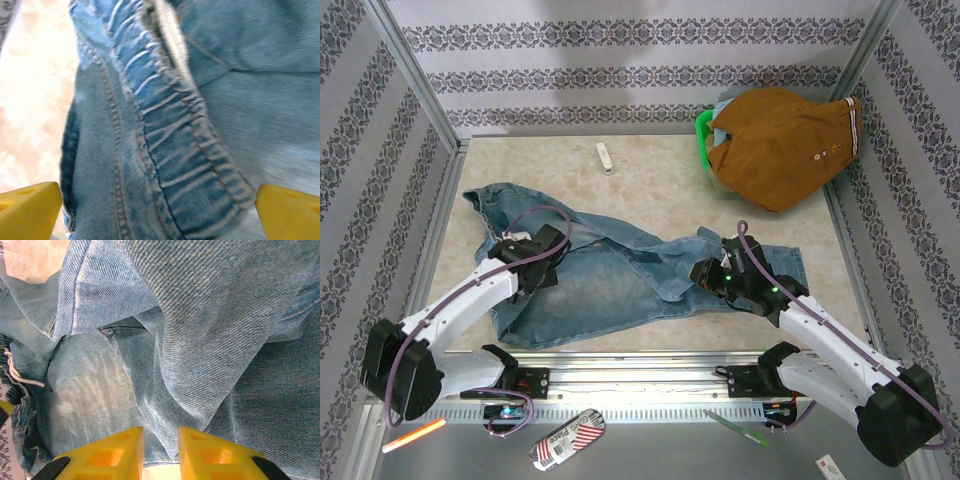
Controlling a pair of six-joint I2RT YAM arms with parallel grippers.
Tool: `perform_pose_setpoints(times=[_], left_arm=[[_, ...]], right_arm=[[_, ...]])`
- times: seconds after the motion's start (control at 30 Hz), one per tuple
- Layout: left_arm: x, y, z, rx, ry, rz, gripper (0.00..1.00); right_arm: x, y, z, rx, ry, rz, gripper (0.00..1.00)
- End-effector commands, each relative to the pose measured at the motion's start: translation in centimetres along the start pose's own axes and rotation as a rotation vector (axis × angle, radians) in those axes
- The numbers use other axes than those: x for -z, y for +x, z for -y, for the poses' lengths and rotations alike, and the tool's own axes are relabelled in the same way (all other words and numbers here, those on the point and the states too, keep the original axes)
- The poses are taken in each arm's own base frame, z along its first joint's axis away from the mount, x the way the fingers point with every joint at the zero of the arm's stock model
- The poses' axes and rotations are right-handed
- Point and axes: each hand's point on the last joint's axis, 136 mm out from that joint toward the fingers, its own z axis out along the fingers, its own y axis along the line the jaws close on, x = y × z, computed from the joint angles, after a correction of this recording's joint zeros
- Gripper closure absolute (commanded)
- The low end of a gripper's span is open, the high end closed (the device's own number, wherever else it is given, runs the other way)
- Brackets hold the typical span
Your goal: Fold and stack the trousers
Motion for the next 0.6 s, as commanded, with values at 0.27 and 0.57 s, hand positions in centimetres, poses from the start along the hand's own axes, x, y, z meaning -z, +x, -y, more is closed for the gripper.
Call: perform_pose_setpoints(times=[0.27, 0.57], left_arm=[[-0.3, 0.3, -3.9, 0.119, -0.108, 0.107, 0.66], [0.5, 1.4, -9.7, 0.51, -0.099, 0.171, 1.0]], right_arm=[[1.4, 0.0, -0.5, 0.041, -0.056, 0.036, 0.74], [2.5, -0.3, -0.3, 0.025, -0.09, 0.041, 0.74]])
